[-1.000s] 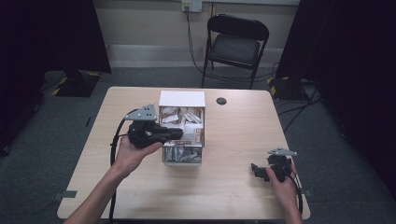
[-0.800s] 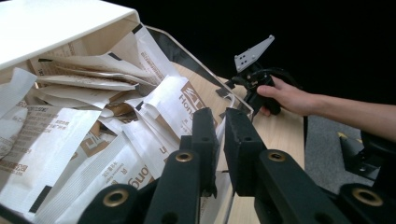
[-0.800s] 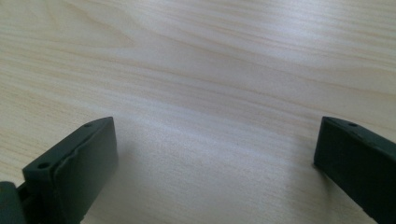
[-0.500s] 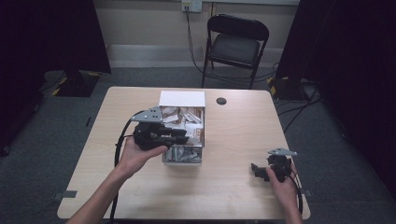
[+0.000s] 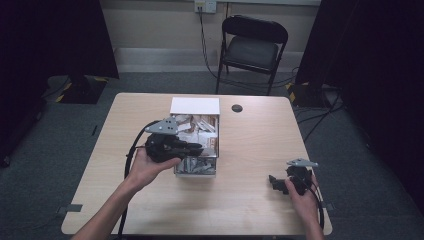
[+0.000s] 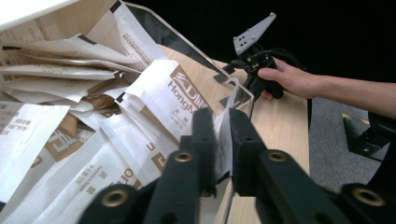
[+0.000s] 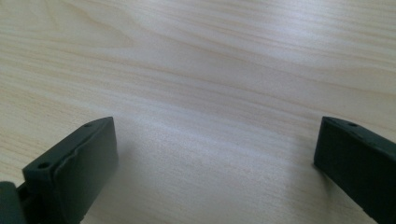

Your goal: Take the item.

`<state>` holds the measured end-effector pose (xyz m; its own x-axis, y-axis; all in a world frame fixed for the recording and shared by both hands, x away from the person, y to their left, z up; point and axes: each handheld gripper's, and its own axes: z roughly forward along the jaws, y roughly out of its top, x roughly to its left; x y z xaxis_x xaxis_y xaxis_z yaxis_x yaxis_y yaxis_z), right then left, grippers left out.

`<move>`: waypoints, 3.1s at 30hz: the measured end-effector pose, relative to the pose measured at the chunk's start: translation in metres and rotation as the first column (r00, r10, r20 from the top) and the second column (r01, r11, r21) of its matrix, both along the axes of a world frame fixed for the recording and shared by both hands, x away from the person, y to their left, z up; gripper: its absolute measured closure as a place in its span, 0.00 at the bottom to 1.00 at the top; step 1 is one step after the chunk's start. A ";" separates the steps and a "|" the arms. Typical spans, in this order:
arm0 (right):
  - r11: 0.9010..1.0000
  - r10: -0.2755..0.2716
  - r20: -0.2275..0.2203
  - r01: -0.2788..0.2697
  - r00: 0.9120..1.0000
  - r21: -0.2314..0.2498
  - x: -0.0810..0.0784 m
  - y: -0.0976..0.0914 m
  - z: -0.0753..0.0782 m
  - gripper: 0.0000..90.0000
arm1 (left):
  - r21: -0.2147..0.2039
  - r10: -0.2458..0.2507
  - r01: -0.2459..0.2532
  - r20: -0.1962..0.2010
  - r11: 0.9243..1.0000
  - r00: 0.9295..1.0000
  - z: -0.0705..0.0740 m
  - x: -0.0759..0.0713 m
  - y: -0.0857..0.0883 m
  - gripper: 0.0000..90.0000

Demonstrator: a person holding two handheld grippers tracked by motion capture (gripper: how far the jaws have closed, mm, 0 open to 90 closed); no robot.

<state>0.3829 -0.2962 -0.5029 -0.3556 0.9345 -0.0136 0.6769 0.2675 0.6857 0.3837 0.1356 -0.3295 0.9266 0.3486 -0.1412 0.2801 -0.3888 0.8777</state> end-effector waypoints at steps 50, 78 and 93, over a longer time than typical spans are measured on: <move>1.000 0.001 0.001 -0.001 1.000 0.000 0.000 0.000 0.000 0.00 | -0.160 0.085 -0.089 -0.035 0.983 0.996 0.015 0.003 0.038 1.00; 1.000 0.000 0.000 0.000 1.000 0.000 0.000 0.000 0.000 0.00 | -0.195 0.110 -0.104 0.020 0.975 0.994 0.036 -0.009 0.063 1.00; 1.000 0.000 0.000 0.000 1.000 0.000 0.000 0.000 0.000 0.00 | -0.210 0.117 -0.109 0.027 0.972 0.993 0.045 -0.012 0.078 1.00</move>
